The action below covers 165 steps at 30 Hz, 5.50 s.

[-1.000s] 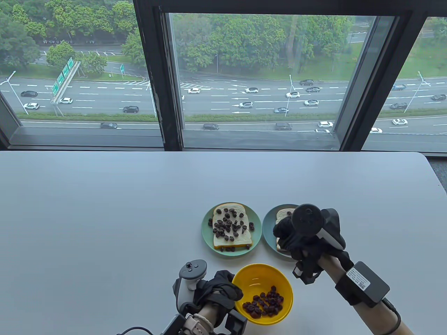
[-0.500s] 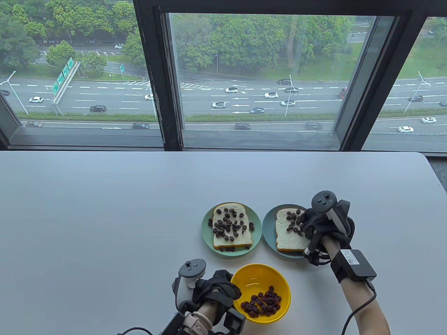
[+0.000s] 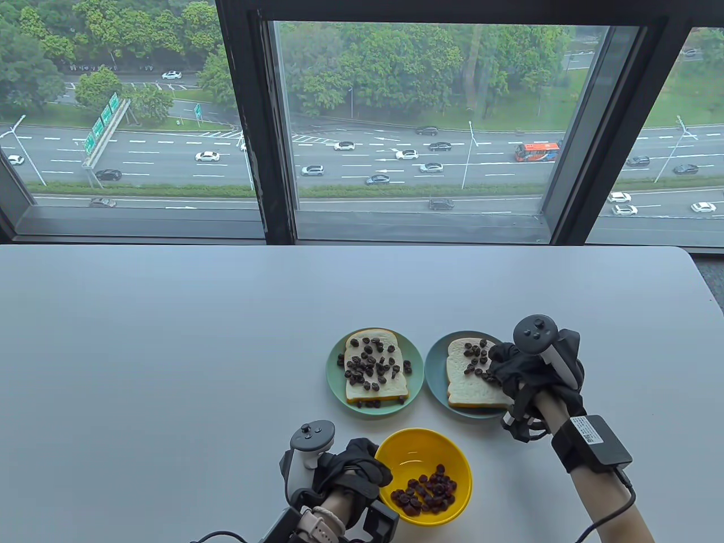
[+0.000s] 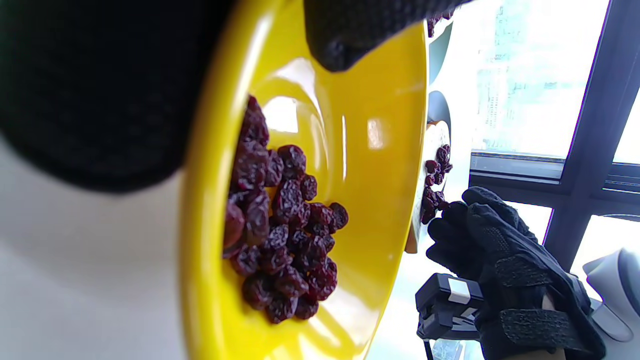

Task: Sprinkle cranberries onto toast

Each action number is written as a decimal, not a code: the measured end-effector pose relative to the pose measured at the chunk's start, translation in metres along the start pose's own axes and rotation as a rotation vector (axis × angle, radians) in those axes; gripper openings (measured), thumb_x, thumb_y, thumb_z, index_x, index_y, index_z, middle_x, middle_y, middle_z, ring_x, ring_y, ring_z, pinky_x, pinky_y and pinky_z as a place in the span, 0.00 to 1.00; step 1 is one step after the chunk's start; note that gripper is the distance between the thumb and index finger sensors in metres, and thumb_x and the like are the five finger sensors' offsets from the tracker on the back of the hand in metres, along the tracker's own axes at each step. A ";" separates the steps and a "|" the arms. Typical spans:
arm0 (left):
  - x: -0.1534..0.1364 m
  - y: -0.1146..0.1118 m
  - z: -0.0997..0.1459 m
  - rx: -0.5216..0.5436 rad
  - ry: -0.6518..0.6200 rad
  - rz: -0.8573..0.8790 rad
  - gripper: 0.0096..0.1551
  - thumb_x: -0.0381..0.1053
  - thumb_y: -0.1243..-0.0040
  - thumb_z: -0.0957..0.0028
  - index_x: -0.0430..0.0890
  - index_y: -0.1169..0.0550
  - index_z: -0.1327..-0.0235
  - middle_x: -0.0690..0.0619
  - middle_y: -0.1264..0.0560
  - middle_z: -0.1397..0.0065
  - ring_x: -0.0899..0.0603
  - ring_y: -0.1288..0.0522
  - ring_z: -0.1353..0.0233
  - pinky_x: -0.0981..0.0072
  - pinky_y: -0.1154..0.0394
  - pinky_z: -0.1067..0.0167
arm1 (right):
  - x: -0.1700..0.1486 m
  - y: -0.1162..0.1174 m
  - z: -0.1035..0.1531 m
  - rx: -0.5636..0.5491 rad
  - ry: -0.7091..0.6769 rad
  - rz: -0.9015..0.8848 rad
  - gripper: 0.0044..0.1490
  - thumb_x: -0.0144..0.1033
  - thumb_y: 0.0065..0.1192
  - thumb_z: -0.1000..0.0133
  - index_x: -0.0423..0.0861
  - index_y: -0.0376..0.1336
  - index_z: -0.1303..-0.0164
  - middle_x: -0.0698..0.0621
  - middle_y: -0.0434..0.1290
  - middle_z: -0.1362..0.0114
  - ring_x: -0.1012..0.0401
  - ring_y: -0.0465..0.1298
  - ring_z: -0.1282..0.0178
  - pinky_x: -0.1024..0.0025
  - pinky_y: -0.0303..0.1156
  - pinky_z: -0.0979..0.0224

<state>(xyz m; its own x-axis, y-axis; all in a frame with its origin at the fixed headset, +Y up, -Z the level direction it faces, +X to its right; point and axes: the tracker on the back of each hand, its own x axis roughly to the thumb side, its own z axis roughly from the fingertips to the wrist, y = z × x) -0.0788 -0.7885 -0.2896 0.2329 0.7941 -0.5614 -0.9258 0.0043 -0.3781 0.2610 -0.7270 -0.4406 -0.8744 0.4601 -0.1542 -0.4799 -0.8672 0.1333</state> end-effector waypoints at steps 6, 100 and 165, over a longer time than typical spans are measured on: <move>0.000 0.000 -0.001 0.002 -0.010 -0.001 0.32 0.37 0.39 0.57 0.41 0.39 0.40 0.37 0.33 0.54 0.33 0.28 0.64 0.57 0.12 0.80 | 0.014 -0.006 0.025 0.043 -0.140 -0.052 0.31 0.43 0.59 0.55 0.53 0.62 0.39 0.44 0.68 0.34 0.50 0.79 0.45 0.73 0.86 0.56; -0.003 -0.002 -0.002 -0.007 -0.007 -0.017 0.32 0.38 0.39 0.57 0.41 0.39 0.41 0.37 0.33 0.54 0.33 0.28 0.64 0.57 0.12 0.80 | 0.059 0.039 0.026 -0.080 -0.273 0.547 0.32 0.47 0.64 0.60 0.60 0.62 0.44 0.48 0.66 0.34 0.54 0.77 0.41 0.71 0.85 0.54; 0.006 -0.002 0.007 0.028 -0.037 0.014 0.32 0.37 0.39 0.58 0.41 0.39 0.41 0.37 0.33 0.53 0.33 0.28 0.64 0.57 0.12 0.80 | 0.127 0.020 0.149 0.019 -0.724 0.258 0.25 0.39 0.72 0.67 0.60 0.69 0.59 0.56 0.74 0.45 0.58 0.81 0.57 0.86 0.88 0.65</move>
<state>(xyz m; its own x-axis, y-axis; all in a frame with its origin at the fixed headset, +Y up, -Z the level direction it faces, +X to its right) -0.0777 -0.7794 -0.2867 0.2091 0.8160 -0.5389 -0.9370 0.0096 -0.3491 0.1297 -0.6575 -0.3113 -0.7849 0.2597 0.5626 -0.2500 -0.9635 0.0961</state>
